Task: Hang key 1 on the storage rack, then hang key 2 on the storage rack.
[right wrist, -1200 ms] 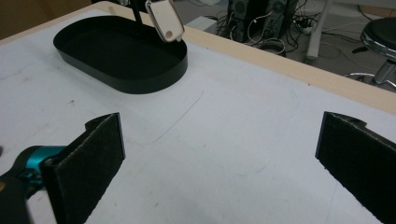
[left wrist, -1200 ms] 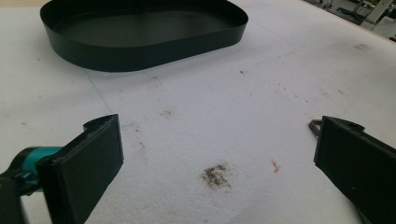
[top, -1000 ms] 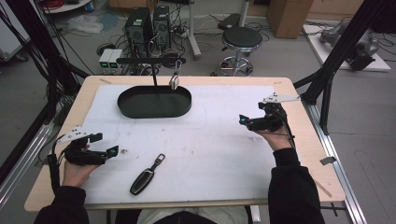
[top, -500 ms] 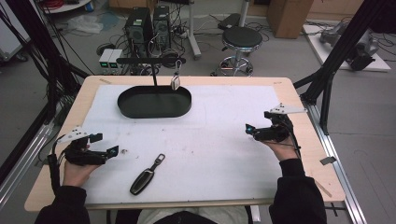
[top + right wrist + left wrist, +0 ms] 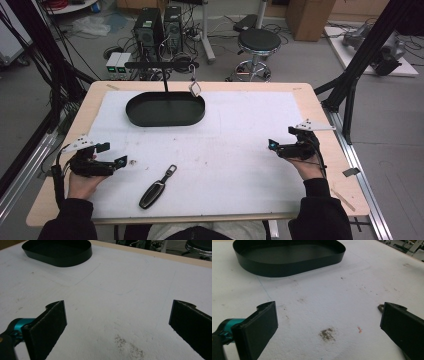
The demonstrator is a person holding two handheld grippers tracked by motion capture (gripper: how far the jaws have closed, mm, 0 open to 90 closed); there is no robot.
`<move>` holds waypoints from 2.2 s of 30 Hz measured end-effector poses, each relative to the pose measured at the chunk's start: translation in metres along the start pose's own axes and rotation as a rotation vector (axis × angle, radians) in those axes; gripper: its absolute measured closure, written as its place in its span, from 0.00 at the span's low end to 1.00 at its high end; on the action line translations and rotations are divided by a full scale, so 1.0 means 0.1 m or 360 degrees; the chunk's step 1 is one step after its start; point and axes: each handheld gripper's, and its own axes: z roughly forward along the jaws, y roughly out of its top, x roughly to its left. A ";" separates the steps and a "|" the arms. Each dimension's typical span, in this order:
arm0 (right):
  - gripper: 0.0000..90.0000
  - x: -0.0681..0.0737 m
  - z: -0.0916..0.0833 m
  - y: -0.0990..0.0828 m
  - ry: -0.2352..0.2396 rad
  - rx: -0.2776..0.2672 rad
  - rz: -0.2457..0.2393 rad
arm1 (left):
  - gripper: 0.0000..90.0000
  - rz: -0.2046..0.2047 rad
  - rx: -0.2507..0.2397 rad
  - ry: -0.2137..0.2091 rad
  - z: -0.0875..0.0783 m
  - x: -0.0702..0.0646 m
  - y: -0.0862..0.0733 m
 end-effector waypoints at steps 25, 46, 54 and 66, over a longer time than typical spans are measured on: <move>0.01 -0.05 -0.14 -0.47 0.0021 0.0043 0.0074 | 0.02 -0.0013 0.0007 -0.0011 0.03 -0.01 0.01; 0.01 -0.06 -0.21 -0.50 -0.0011 -0.0021 0.0090 | 0.02 0.0154 0.0409 -0.0160 0.44 -0.49 0.27; 0.01 -0.06 -0.22 -0.50 -0.0010 -0.0022 0.0084 | 0.02 0.0184 0.0506 -0.0176 0.53 -0.60 0.29; 0.01 -0.04 -0.20 -0.51 -0.0015 0.0001 0.0063 | 0.09 0.0240 0.0679 -0.0249 0.70 -0.80 0.28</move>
